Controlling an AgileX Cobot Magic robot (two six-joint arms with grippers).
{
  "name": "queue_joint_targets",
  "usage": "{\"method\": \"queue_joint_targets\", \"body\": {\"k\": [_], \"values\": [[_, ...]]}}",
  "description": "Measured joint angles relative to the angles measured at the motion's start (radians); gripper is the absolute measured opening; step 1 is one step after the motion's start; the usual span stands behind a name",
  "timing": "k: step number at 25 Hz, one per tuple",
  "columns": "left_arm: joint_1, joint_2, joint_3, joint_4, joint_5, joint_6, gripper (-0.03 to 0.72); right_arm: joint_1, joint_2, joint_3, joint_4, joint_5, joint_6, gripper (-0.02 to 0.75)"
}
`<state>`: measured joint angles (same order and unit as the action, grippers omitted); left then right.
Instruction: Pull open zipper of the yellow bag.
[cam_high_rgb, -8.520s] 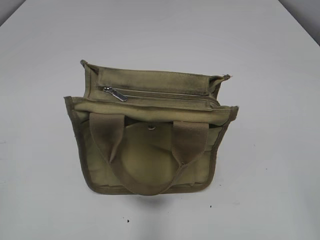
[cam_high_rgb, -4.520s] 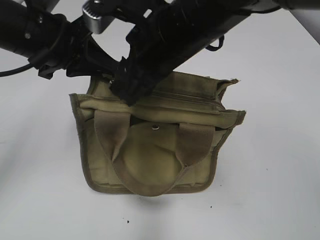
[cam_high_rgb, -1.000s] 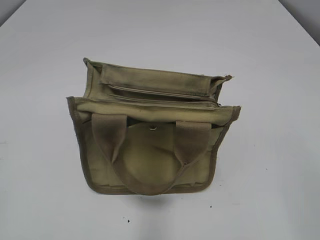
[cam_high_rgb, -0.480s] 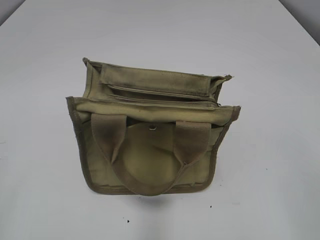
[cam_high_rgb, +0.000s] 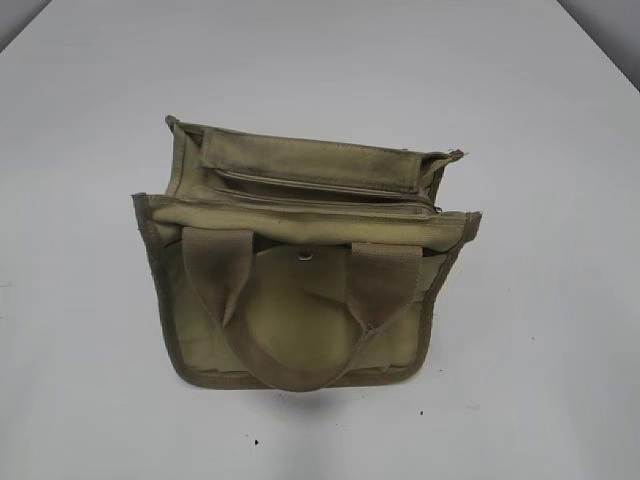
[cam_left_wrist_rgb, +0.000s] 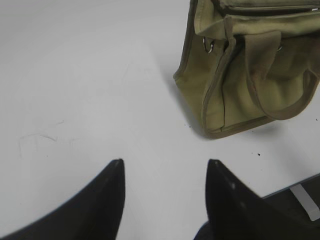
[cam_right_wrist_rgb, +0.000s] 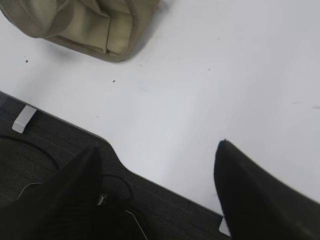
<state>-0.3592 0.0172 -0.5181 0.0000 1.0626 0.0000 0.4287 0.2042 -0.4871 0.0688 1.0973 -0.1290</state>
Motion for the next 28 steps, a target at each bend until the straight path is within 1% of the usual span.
{"method": "queue_joint_targets", "body": {"k": [3,5,6,9,11,12,14,18,28], "values": [[0.004,0.0,0.0,0.0,0.0,0.0,0.384,-0.022,0.0,0.0,0.005,-0.001,0.0,0.541],[0.034,0.0,0.0,-0.005,0.0,0.0,0.371,-0.091,0.0,0.0,0.011,-0.001,0.0,0.541],[0.058,0.0,0.0,-0.005,0.0,0.0,0.365,-0.136,-0.001,0.0,0.012,-0.001,0.0,0.541],[0.186,-0.002,0.0,0.0,0.0,0.0,0.346,-0.253,-0.028,0.002,0.018,-0.001,-0.002,0.541],[0.261,-0.017,0.0,-0.005,0.0,0.0,0.333,-0.307,-0.066,0.002,0.022,-0.002,-0.002,0.541],[0.293,-0.021,0.0,-0.005,0.0,0.0,0.328,-0.331,-0.084,0.002,0.022,-0.002,-0.002,0.541],[0.325,-0.023,0.0,-0.005,0.0,0.0,0.317,-0.37,-0.126,0.003,0.028,-0.004,-0.002,0.541],[0.331,-0.023,0.0,-0.006,-0.001,0.0,0.299,-0.42,-0.191,0.003,0.043,-0.007,-0.002,0.541],[0.331,-0.023,0.0,-0.006,-0.001,0.0,0.29,-0.429,-0.21,0.003,0.054,-0.008,-0.002,0.541]]}}
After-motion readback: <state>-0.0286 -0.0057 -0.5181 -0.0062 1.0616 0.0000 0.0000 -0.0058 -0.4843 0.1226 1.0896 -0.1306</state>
